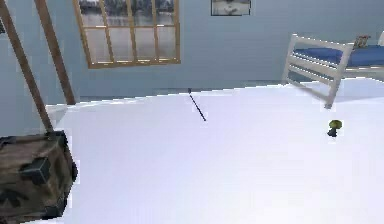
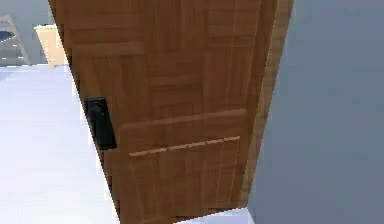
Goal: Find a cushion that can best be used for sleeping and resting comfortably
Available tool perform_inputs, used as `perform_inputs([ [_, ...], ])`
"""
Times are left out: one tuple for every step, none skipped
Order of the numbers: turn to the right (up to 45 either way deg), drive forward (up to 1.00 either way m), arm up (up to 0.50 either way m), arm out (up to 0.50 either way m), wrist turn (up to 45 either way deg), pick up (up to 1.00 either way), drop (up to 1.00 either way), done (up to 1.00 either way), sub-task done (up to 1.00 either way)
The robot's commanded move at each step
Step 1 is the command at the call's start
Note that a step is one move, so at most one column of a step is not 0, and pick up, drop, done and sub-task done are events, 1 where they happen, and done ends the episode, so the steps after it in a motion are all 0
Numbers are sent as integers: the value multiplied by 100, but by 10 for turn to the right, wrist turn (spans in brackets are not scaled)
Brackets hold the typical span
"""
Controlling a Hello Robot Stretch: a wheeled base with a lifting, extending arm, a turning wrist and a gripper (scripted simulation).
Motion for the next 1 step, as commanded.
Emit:
perform_inputs([
  [210,0,0,0,0,0,0,0,0],
])
